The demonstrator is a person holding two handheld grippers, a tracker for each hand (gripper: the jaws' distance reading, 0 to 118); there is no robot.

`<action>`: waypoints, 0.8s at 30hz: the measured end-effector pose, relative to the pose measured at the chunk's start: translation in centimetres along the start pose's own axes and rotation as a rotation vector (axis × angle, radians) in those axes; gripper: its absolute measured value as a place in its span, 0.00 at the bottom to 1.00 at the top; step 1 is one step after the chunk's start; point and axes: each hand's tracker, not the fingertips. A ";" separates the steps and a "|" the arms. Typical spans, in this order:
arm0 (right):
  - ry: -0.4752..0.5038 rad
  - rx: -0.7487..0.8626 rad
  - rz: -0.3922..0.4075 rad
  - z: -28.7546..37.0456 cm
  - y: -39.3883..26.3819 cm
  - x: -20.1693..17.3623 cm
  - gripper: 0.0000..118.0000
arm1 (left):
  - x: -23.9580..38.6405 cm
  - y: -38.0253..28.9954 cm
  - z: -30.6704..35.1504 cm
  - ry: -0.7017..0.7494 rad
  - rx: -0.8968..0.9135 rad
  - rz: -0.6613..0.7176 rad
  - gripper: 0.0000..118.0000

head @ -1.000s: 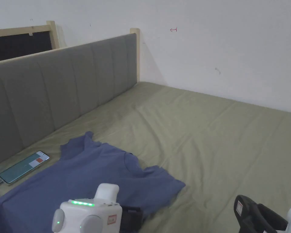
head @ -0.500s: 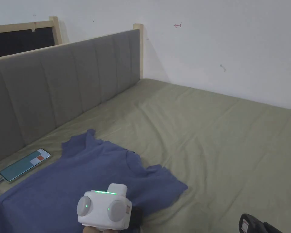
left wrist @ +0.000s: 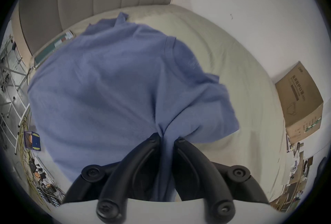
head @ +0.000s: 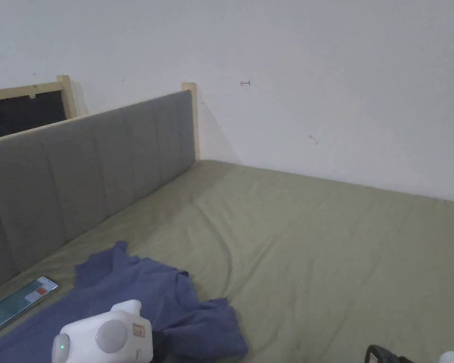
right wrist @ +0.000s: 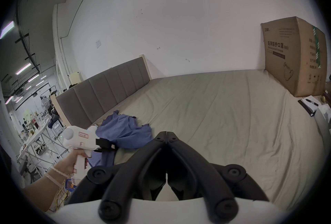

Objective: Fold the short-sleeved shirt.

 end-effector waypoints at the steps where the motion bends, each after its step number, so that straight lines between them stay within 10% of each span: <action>1: -0.006 0.010 -0.011 0.2 0.2 0.4 0.00 | 0.2 0.5 1.0 -0.005 0.019 0.004 0.06; 12: -0.113 0.144 -0.153 5.3 2.1 5.8 0.00 | 13.3 6.4 16.1 -0.309 0.318 -0.194 0.06; 24: -0.420 0.352 -0.305 15.5 3.5 15.2 0.00 | 40.1 -7.3 12.9 -0.854 0.045 -0.568 0.06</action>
